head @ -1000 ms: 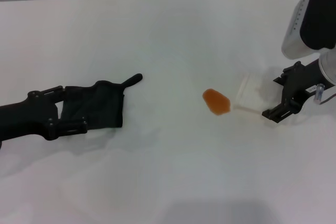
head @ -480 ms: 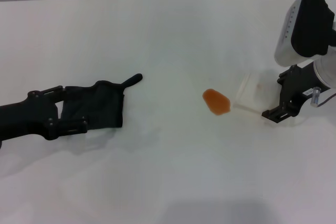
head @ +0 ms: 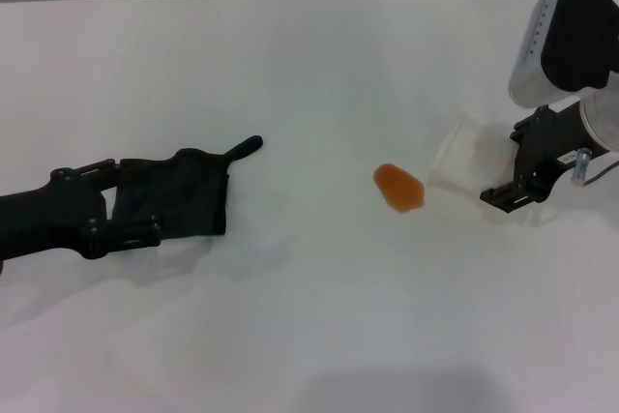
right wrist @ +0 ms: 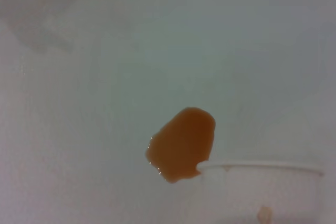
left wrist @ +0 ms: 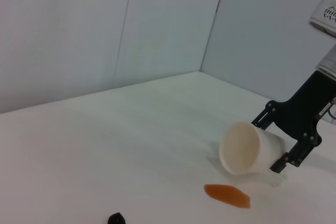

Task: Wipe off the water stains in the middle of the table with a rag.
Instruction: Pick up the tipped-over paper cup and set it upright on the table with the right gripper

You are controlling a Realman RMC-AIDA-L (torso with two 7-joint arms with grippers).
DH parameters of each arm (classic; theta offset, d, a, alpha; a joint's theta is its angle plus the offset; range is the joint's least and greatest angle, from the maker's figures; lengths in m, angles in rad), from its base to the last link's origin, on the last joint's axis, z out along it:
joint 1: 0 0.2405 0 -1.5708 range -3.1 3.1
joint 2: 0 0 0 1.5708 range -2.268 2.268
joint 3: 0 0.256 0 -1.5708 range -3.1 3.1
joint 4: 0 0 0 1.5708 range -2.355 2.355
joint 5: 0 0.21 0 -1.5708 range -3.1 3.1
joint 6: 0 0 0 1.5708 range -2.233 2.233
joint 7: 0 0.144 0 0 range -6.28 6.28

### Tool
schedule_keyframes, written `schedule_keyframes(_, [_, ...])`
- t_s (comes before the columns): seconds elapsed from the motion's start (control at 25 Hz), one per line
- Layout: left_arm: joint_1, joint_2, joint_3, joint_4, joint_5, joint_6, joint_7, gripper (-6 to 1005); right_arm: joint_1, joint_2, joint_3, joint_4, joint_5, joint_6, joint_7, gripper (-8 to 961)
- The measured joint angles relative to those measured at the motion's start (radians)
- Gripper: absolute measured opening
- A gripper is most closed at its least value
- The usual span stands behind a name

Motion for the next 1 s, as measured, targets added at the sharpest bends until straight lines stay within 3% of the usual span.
schedule_keyframes(0.44, [-0.001, 0.0, 0.0, 0.0, 0.0, -0.007, -0.001, 874, -0.012, 0.001, 0.062, -0.042, 0.067, 0.031, 0.023, 660])
schedule_keyframes(0.68, [-0.001, 0.0, 0.0, 0.0, 0.0, -0.011, -0.003, 874, -0.061, -0.001, 0.128, -0.05, 0.242, 0.136, 0.017, 656])
schedule_keyframes(1.0, [-0.006, 0.002, 0.003, 0.0, 0.0, -0.024, -0.003, 874, -0.193, 0.0, 0.121, 0.025, 0.578, 0.306, -0.242, 657])
